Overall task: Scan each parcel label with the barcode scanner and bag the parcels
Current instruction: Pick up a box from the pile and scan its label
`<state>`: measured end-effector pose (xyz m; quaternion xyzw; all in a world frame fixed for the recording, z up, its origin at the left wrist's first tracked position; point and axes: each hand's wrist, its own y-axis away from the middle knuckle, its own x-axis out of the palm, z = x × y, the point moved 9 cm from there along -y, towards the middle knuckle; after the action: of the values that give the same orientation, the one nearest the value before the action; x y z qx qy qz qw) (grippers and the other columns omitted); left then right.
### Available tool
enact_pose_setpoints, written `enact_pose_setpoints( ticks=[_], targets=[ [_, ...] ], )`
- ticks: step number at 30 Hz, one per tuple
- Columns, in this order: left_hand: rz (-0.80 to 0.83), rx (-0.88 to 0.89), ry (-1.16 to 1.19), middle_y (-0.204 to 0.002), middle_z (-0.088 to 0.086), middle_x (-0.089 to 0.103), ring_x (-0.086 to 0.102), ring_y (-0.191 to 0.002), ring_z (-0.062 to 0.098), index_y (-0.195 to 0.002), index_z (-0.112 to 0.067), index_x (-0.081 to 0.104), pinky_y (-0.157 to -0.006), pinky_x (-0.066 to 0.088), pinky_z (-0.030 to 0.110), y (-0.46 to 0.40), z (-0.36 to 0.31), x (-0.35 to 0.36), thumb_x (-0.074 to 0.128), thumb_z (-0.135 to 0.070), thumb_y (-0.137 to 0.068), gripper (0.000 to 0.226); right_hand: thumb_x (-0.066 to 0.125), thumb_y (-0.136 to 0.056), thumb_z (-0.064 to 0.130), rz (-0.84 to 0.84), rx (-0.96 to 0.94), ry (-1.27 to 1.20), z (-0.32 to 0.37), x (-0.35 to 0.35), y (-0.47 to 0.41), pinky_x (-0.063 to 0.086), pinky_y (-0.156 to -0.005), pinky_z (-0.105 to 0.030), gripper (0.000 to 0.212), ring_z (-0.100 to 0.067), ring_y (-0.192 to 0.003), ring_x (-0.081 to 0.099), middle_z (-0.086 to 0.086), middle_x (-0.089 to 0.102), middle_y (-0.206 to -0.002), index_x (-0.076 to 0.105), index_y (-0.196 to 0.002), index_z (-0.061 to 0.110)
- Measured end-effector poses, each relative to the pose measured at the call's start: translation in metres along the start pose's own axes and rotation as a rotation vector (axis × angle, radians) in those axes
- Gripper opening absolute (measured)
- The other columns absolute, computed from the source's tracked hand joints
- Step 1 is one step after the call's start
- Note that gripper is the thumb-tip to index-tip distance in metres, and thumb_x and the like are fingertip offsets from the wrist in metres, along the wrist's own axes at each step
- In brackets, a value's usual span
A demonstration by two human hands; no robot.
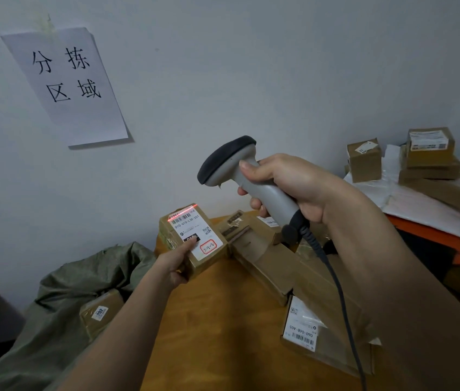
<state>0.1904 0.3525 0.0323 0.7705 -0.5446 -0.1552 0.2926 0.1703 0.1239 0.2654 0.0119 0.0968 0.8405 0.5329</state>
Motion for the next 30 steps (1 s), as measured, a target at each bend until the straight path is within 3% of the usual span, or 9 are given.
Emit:
enact_pose_setpoints(
  ticks=[10,16,21,25,30],
  targets=[
    [-0.065,0.0,0.017,-0.094,0.008,0.066,0.058,-0.08,0.023,-0.118,-0.008,0.056,-0.086,0.04,0.048,-0.005,0.001,-0.016,0.072,-0.026,-0.086,0.04,0.056,-0.098,0.033,-0.008,0.019,-0.036,0.006,0.004,0.006,0.047,-0.058,-0.028,0.041,-0.014,-0.061,0.053,-0.012,0.054,-0.095,0.052,-0.12,-0.001],
    [-0.046,-0.001,0.025,-0.101,0.009,0.066,0.059,-0.082,0.023,-0.11,-0.01,0.057,-0.086,0.039,0.048,-0.013,0.005,-0.016,0.072,-0.026,-0.085,0.033,0.056,-0.098,0.032,-0.022,0.037,-0.072,0.004,0.003,0.006,0.046,-0.057,-0.027,0.038,-0.013,-0.06,0.052,-0.011,0.053,-0.094,0.051,-0.118,0.0],
    [-0.011,-0.007,0.056,-0.109,0.01,0.07,0.066,-0.091,0.025,-0.12,-0.009,0.059,-0.082,0.047,0.046,-0.02,0.006,-0.013,0.076,-0.025,-0.081,0.046,0.055,-0.099,0.032,-0.039,0.037,-0.068,0.005,0.003,0.005,0.047,-0.055,-0.026,0.033,-0.013,-0.059,0.052,-0.011,0.053,-0.091,0.052,-0.11,0.001],
    [0.006,-0.007,0.051,-0.109,0.01,0.071,0.066,-0.099,0.027,-0.122,-0.01,0.06,-0.091,0.048,0.049,-0.023,0.006,-0.015,0.08,-0.026,-0.076,0.053,0.055,-0.098,0.033,-0.042,0.04,-0.045,0.006,0.007,0.002,0.048,-0.054,-0.025,0.035,-0.012,-0.058,0.053,-0.01,0.053,-0.09,0.052,-0.112,0.002],
    [-0.001,0.0,0.05,-0.11,0.011,0.071,0.067,-0.097,0.027,-0.121,-0.008,0.059,-0.083,0.049,0.047,-0.024,0.004,-0.019,0.079,-0.024,-0.077,0.051,0.055,-0.098,0.036,-0.018,0.071,0.024,0.005,0.018,-0.002,0.049,-0.05,-0.023,0.038,-0.011,-0.051,0.054,-0.01,0.053,-0.078,0.051,-0.113,0.002]
  ],
)
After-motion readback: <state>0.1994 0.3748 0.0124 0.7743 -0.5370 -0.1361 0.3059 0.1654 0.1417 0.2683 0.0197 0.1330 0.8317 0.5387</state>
